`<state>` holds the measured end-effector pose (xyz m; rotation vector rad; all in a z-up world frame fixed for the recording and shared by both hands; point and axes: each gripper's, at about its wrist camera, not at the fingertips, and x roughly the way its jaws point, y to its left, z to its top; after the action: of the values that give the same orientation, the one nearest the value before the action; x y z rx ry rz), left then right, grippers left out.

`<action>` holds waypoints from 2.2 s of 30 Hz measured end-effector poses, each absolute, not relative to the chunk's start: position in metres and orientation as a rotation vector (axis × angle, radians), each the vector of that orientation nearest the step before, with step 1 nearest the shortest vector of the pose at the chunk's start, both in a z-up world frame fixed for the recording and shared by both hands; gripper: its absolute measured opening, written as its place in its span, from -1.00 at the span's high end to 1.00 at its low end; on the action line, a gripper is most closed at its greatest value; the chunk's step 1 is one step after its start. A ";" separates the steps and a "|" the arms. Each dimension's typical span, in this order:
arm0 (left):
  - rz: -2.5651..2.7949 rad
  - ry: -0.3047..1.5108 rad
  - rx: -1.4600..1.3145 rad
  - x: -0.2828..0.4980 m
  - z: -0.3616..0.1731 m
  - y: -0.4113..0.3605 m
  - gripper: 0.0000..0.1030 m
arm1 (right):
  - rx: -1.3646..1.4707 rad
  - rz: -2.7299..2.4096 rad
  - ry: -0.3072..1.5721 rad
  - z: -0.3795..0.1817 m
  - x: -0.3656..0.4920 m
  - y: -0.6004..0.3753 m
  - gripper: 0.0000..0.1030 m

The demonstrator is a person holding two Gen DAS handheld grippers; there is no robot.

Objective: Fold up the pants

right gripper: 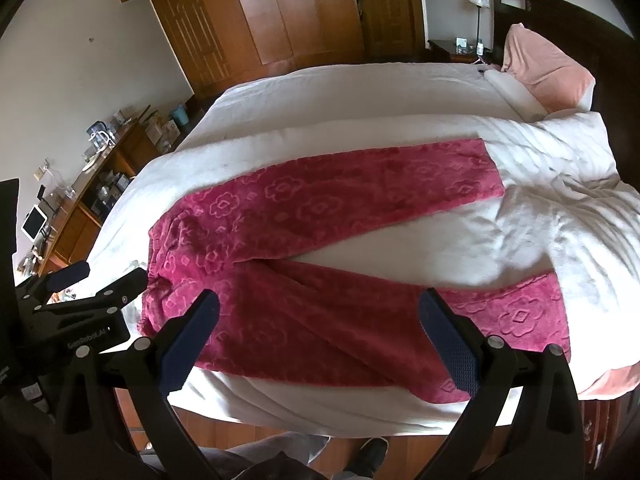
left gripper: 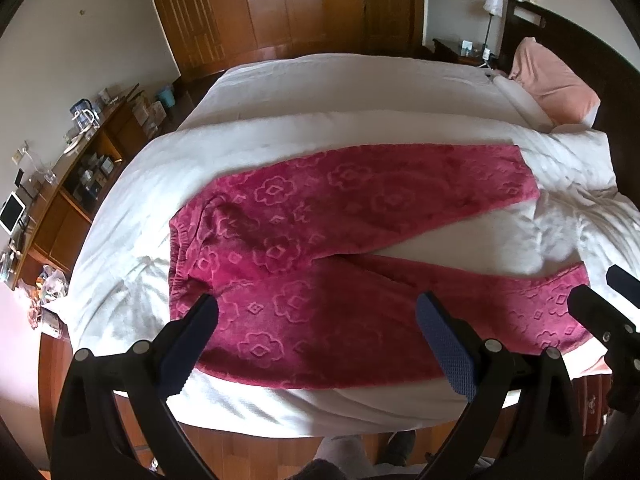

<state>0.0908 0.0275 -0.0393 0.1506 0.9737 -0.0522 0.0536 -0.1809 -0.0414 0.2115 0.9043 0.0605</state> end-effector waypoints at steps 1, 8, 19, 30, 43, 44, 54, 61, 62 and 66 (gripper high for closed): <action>-0.052 0.976 0.150 0.092 -0.040 0.028 -0.91 | 0.212 0.060 0.905 -0.042 0.055 -0.181 -0.95; -0.055 0.988 0.147 0.097 -0.042 0.029 -0.91 | 0.230 0.061 0.911 -0.045 0.057 -0.179 -0.95; -0.062 0.995 0.150 0.107 -0.047 0.030 -0.91 | 0.229 0.043 0.905 -0.046 0.064 -0.179 -0.95; -0.087 1.021 0.167 0.128 -0.056 0.030 -0.91 | 0.266 0.018 0.899 -0.053 0.082 -0.181 -0.95; -0.153 1.072 0.200 0.161 -0.080 0.030 -0.91 | 0.287 -0.114 0.983 -0.073 0.095 -0.189 -0.95; -0.160 1.077 0.202 0.164 -0.083 0.029 -0.91 | 0.288 -0.134 0.977 -0.074 0.093 -0.193 -0.95; -0.214 1.128 0.250 0.186 -0.126 -0.006 -0.91 | 0.309 -0.394 0.971 -0.104 0.074 -0.288 -0.95; -0.164 1.209 0.280 0.194 -0.169 -0.040 -0.91 | 0.313 -0.458 1.047 -0.149 0.070 -0.387 -0.95; -0.151 1.222 0.281 0.195 -0.175 -0.047 -0.91 | 0.321 -0.467 1.063 -0.158 0.072 -0.405 -0.95; -0.106 1.240 0.298 0.198 -0.189 -0.073 -0.91 | 0.330 -0.465 1.120 -0.190 0.080 -0.458 -0.95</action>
<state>0.1976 -0.0725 -0.1894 0.2985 1.2403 -0.1063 0.0799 -0.4581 -0.1898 0.3298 1.1197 -0.4648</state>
